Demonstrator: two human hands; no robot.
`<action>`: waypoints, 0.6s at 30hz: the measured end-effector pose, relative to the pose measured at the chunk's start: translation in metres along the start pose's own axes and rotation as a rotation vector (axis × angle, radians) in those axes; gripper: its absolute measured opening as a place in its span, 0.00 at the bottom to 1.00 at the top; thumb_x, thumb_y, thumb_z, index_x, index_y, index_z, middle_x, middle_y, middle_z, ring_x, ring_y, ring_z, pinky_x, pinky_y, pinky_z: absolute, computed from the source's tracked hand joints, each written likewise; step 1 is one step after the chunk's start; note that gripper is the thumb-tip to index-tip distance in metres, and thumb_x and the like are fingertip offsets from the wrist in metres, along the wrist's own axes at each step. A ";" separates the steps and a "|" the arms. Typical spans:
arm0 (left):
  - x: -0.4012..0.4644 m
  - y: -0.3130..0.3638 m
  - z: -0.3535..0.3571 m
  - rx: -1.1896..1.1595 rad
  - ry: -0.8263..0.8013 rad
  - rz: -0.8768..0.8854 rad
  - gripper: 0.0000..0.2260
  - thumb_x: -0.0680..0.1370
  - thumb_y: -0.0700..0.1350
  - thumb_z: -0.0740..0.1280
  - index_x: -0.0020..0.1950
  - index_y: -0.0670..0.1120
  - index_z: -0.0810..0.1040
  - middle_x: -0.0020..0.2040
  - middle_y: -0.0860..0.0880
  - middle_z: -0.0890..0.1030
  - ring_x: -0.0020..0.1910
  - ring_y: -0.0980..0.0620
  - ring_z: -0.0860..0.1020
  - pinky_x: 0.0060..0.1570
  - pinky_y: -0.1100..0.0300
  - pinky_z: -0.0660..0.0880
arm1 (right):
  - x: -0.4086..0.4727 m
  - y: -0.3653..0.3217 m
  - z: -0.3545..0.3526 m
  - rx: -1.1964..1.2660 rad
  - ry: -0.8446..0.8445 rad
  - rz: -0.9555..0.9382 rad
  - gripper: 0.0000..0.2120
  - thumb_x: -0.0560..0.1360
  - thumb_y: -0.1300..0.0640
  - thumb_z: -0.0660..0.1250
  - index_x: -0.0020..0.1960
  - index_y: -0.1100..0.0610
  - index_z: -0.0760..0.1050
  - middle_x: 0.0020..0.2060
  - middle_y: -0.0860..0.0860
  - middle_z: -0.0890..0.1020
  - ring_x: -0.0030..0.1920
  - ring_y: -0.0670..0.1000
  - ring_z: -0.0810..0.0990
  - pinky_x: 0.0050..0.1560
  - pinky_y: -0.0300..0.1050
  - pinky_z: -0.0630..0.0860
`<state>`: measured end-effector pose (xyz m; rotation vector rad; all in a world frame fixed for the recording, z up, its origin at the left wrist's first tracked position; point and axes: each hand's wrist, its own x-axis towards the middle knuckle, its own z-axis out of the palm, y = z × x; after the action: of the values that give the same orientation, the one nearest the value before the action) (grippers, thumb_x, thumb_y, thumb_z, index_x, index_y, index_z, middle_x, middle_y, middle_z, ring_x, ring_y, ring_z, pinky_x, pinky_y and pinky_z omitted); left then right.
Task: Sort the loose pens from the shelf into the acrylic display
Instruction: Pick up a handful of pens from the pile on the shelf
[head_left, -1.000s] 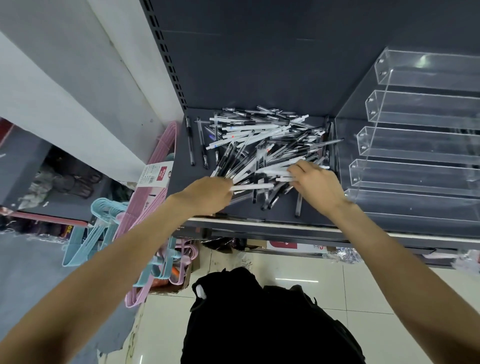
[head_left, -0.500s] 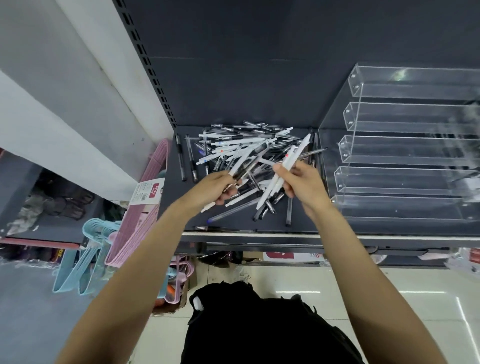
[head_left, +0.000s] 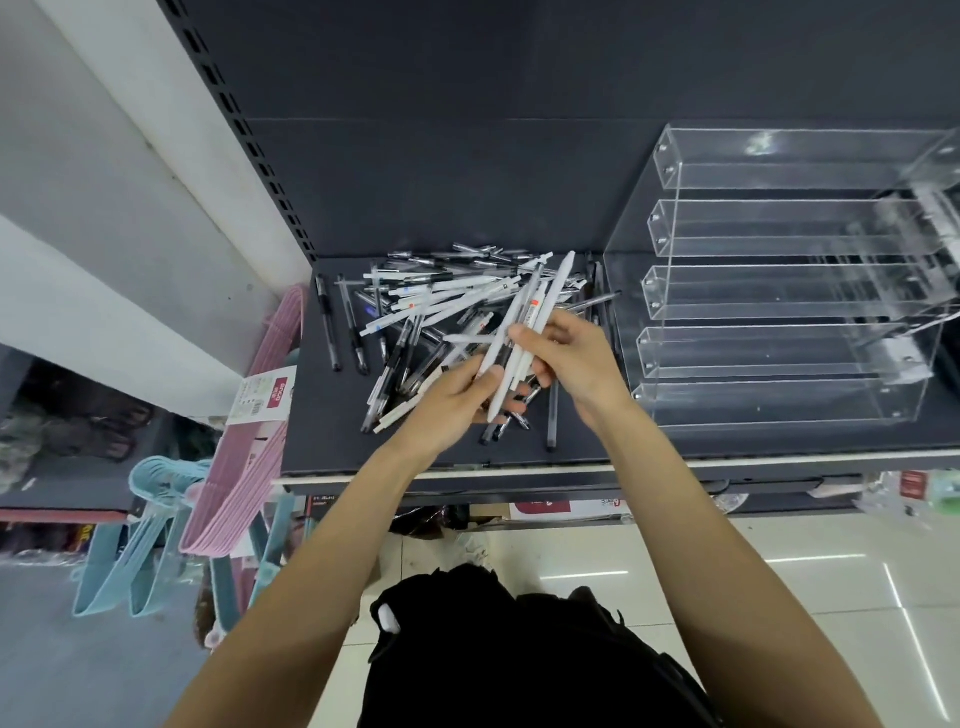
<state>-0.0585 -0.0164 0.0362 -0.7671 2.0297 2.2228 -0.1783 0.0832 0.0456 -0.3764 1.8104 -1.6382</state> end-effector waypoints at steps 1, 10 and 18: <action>-0.003 0.001 0.001 -0.008 -0.005 0.019 0.12 0.83 0.43 0.55 0.64 0.45 0.73 0.49 0.50 0.82 0.44 0.54 0.83 0.47 0.60 0.80 | 0.000 -0.001 0.000 -0.028 -0.023 -0.001 0.09 0.73 0.59 0.71 0.51 0.62 0.79 0.32 0.51 0.78 0.25 0.44 0.71 0.24 0.36 0.69; -0.019 -0.006 -0.006 -0.143 0.008 -0.001 0.11 0.83 0.42 0.57 0.63 0.45 0.72 0.45 0.48 0.81 0.38 0.55 0.80 0.40 0.61 0.78 | 0.012 -0.017 0.015 -0.198 -0.298 0.092 0.08 0.73 0.56 0.71 0.50 0.59 0.80 0.29 0.48 0.76 0.25 0.43 0.69 0.23 0.34 0.65; -0.027 -0.009 -0.023 -0.513 -0.039 -0.085 0.11 0.82 0.42 0.57 0.57 0.42 0.78 0.50 0.43 0.84 0.50 0.44 0.83 0.54 0.51 0.79 | 0.022 -0.035 0.044 -0.494 -0.619 0.146 0.08 0.73 0.53 0.71 0.44 0.58 0.79 0.20 0.45 0.71 0.21 0.42 0.65 0.22 0.33 0.61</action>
<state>-0.0238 -0.0283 0.0374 -0.8080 1.3824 2.7102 -0.1742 0.0301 0.0734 -0.8408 1.6727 -0.8224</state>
